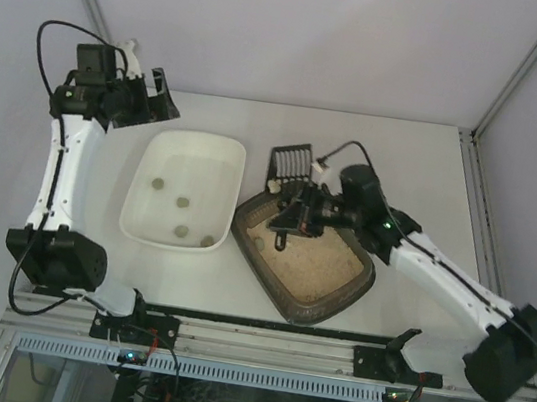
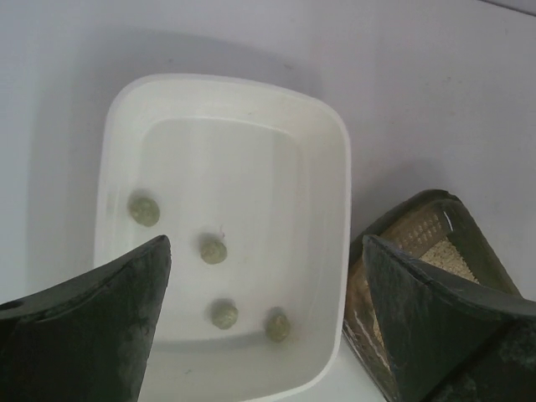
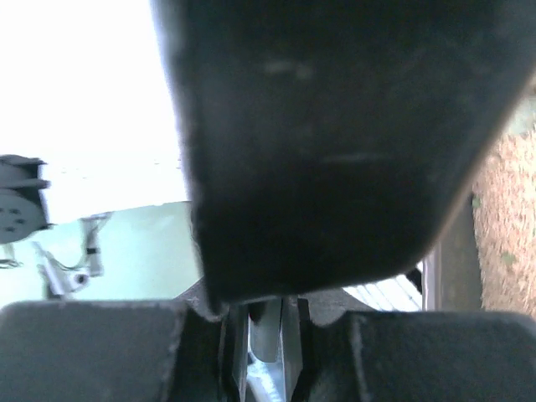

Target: Clean the litter box

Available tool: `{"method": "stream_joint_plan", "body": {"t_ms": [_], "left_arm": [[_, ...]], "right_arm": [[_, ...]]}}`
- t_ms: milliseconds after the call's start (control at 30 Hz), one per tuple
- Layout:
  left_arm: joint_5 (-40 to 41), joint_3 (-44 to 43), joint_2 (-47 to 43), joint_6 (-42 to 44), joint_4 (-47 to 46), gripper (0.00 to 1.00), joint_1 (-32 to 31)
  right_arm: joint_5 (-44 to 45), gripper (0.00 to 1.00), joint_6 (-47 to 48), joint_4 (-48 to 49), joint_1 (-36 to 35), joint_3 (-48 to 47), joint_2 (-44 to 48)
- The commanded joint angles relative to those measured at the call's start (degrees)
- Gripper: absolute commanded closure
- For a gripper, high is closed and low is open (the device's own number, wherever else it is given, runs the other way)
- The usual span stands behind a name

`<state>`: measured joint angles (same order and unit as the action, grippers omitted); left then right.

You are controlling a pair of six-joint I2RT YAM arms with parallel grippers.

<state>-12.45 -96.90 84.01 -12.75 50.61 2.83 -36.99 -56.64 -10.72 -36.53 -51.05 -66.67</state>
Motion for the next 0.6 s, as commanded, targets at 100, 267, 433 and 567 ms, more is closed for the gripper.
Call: {"method": "stream_joint_plan", "body": {"t_ms": [100, 267, 433, 567], "left_arm": [[-7.4, -3.7, 3.3, 0.8, 9.5, 0.0, 12.7], [-0.1, 2.0, -3.3, 2.8, 7.0, 0.0, 14.7], [6.7, 8.1, -10.5, 5.1, 3.3, 0.0, 14.8], [8.3, 10.6, -13.2, 5.4, 1.9, 0.0, 14.8]], "right_arm": [[18.3, 1.0, 20.8, -26.5, -13.2, -32.0, -25.1], [33.7, 1.0, 28.0, -42.3, -20.2, -51.9, -41.2], [53.3, 1.0, 34.5, -53.4, -27.6, -69.6, -54.6], [60.8, 1.0, 37.7, -54.9, -30.7, -75.2, -59.9]]}}
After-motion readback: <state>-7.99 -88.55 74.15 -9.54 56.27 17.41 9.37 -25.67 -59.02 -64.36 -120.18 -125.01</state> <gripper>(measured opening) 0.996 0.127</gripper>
